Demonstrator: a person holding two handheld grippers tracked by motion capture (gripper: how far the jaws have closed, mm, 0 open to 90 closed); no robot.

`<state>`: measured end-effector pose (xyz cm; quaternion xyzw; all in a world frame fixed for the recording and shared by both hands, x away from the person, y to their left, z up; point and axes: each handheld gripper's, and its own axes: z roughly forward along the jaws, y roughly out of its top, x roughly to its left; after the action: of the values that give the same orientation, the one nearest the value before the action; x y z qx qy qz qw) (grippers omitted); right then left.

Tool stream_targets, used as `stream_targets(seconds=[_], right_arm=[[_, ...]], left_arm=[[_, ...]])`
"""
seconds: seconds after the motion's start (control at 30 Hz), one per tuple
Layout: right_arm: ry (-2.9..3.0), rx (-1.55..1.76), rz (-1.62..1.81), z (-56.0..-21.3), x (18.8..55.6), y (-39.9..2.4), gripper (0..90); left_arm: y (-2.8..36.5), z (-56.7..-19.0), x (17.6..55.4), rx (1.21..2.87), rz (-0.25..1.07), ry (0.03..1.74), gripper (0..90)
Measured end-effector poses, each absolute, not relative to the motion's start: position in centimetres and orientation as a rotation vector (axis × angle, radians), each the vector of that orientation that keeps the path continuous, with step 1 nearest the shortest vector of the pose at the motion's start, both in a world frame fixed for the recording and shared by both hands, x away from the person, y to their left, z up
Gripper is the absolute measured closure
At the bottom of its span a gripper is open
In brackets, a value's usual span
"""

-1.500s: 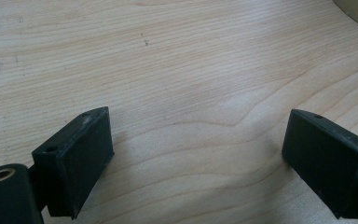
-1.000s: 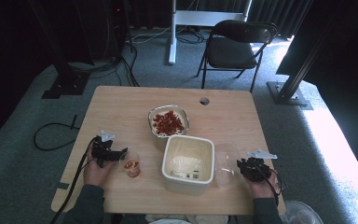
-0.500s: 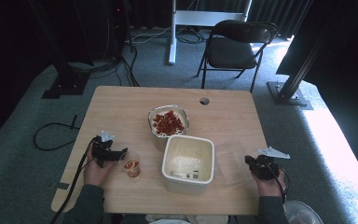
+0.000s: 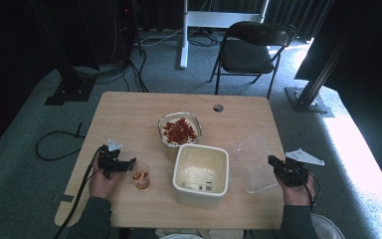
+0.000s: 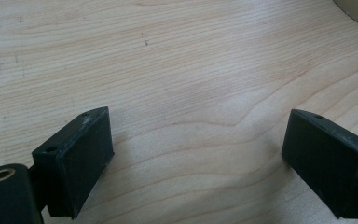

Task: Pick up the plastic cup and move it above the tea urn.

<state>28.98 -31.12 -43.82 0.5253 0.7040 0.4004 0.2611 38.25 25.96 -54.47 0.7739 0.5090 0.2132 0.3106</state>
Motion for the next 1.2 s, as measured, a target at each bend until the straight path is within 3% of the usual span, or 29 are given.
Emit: stream_targets(seconds=[0.6, 1.2], right_arm=[[1.928, 1.258, 1.208, -36.7, 28.0, -30.6, 86.8], [2.124, 1.045, 1.334, -34.2, 27.5, -26.4, 86.2]], left_arm=[[26.0, -54.5, 38.3, 2.043, 0.563, 1.344, 9.2], [26.0, -54.5, 38.3, 2.044, 0.562, 1.344, 9.2]])
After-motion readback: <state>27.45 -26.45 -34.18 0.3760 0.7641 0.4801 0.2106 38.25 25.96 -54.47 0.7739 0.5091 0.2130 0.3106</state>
